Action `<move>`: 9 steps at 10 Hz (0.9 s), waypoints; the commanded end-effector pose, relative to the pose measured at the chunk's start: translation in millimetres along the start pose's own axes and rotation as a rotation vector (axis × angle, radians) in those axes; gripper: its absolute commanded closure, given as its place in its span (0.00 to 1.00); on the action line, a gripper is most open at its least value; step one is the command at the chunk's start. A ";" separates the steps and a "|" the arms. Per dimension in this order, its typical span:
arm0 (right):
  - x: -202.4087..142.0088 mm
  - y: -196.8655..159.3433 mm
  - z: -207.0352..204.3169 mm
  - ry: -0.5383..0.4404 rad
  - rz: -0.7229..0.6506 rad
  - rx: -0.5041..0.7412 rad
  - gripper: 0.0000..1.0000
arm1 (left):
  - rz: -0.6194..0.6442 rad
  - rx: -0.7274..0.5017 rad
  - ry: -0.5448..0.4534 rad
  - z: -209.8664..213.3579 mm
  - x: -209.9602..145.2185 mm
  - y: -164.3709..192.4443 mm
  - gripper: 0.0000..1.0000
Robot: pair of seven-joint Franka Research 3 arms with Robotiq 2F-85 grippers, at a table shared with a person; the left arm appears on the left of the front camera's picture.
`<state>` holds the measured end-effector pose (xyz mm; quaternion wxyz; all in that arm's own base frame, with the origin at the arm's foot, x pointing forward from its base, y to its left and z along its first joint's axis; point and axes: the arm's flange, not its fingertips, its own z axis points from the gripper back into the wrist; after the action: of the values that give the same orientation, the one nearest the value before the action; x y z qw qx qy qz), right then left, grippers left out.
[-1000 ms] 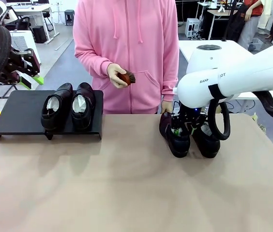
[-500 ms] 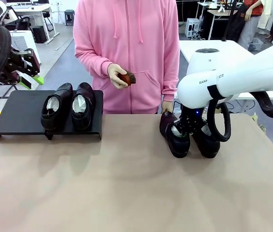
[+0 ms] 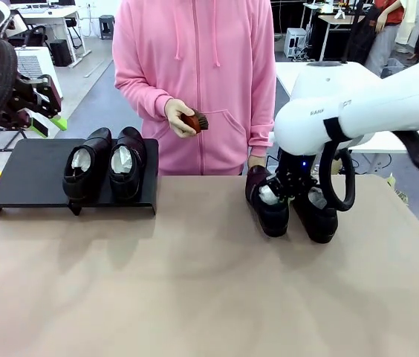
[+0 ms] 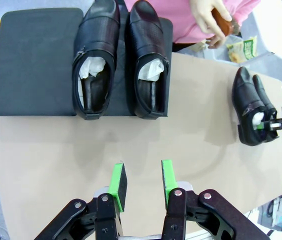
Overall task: Organize the shoes by placing them on the stand.
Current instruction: Pick up one Shoe and place it in the middle of the table.
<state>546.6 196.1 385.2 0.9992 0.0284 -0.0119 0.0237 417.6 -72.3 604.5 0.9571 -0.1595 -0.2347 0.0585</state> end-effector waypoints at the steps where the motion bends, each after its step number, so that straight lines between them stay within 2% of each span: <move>1: -47.9 7.3 49.4 -0.084 -0.053 0.026 1.00 | 0.000 -0.014 -0.001 0.8 1.2 1.6 0.60; 2: -79.5 24.8 64.0 -0.098 -0.036 0.048 1.00 | 0.000 -0.014 -0.001 0.8 1.2 1.6 0.60; 3: -102.7 42.2 62.7 -0.066 -0.006 0.063 1.00 | 0.000 -0.014 -0.001 0.8 1.2 1.6 0.60; 6: -173.6 111.9 19.9 0.011 0.109 0.111 1.00 | 0.000 -0.014 -0.001 0.8 1.2 1.6 0.60; 9: -195.0 133.8 -7.7 -0.025 0.057 0.186 1.00 | 0.000 -0.014 -0.001 0.8 1.2 1.6 0.60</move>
<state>337.6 325.7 378.9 0.9922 0.0952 0.0007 0.0804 417.7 -72.4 604.5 0.9571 -0.1596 -0.2347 0.0584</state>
